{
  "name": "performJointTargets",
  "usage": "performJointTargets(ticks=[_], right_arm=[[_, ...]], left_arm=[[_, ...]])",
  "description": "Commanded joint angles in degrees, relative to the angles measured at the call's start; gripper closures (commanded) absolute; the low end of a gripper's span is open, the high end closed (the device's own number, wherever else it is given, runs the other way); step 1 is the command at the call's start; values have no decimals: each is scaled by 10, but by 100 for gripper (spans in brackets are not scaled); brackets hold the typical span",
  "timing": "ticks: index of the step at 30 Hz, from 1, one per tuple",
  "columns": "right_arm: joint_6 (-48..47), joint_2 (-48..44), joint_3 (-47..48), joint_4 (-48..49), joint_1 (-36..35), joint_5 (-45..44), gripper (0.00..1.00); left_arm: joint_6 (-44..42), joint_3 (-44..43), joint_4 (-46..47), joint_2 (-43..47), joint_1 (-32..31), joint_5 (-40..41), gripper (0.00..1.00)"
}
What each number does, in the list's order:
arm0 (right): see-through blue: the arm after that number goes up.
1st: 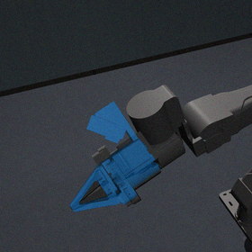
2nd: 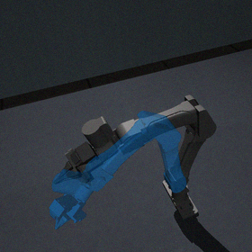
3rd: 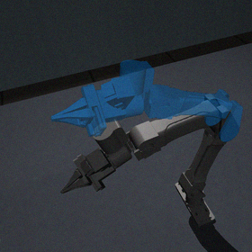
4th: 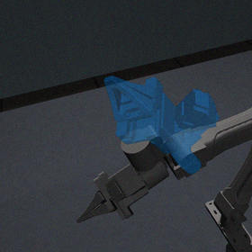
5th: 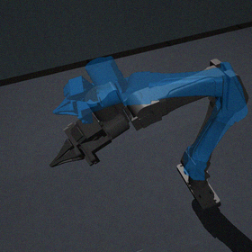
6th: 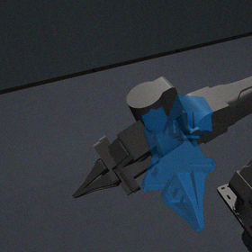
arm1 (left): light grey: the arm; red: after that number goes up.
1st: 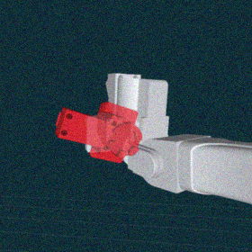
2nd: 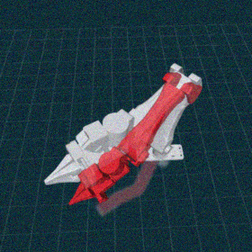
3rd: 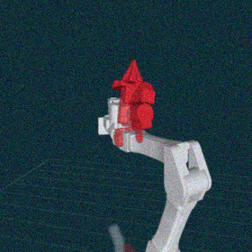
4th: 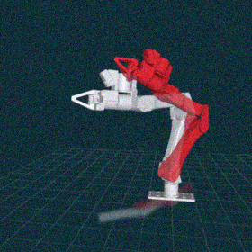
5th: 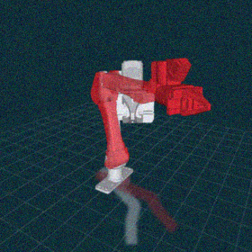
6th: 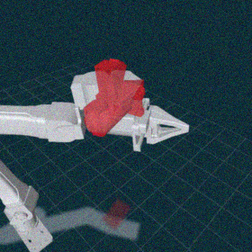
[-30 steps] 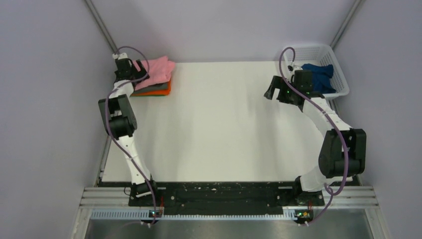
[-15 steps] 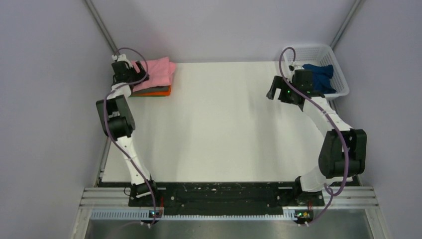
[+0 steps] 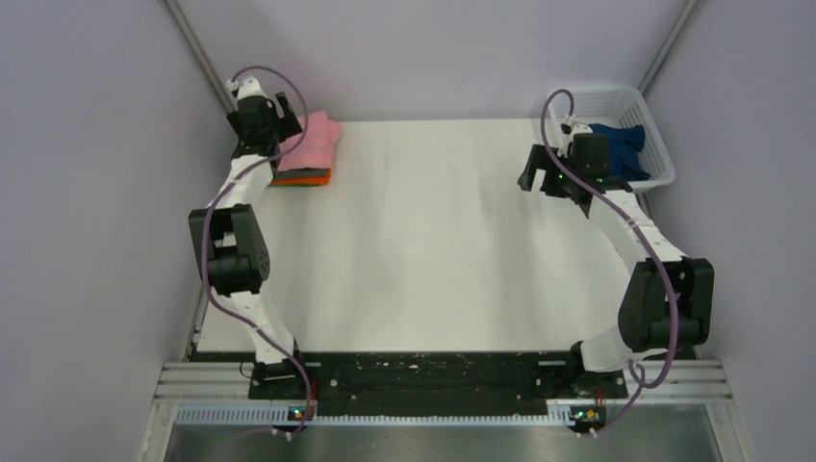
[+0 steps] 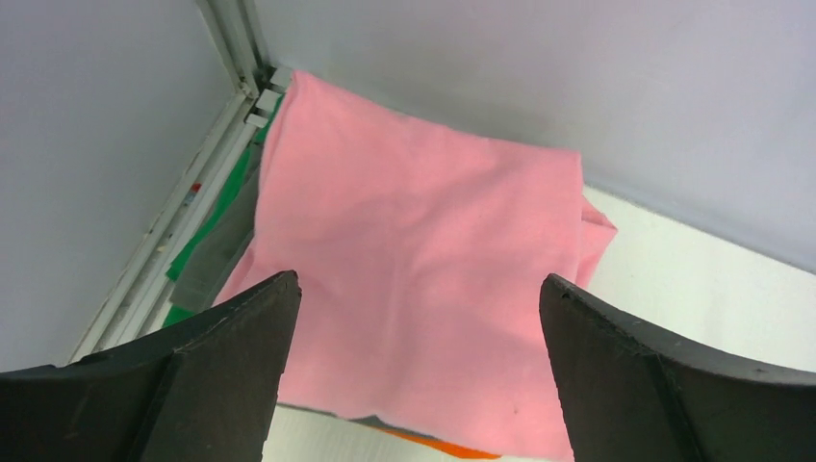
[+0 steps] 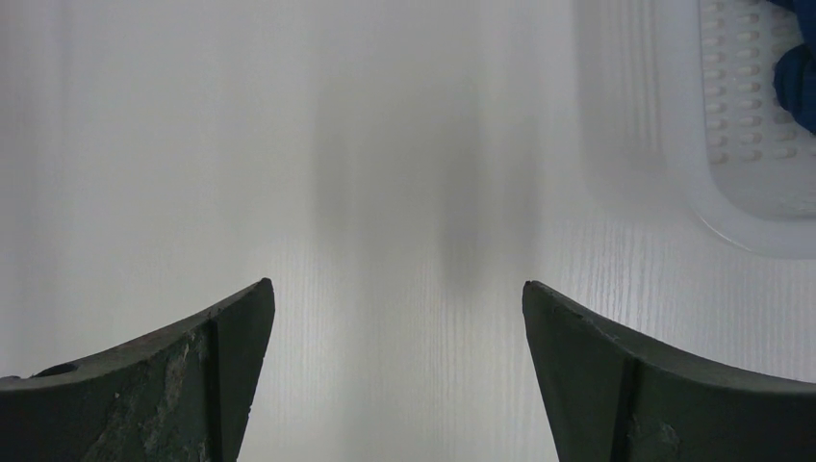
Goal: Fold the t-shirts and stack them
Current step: Smooth out wrinkles on the folded tshirt, then reset both arms
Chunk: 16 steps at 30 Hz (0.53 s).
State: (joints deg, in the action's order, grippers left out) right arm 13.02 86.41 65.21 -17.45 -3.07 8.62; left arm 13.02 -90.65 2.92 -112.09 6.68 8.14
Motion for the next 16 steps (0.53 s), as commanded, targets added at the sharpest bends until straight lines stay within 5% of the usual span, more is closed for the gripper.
performJointTargets(ticks=[1,10,16], right_arm=[[15,-60,-31,54,4,-4,1],[75,-149,-181,116,3,-109,1],[88,-170,-238,150,4,-137,1]], left_arm=[[28,42,-14,88,-17,51,1],[148,344,-11,345,-132,9,1],[141,419,-74,430,-150,8,1]])
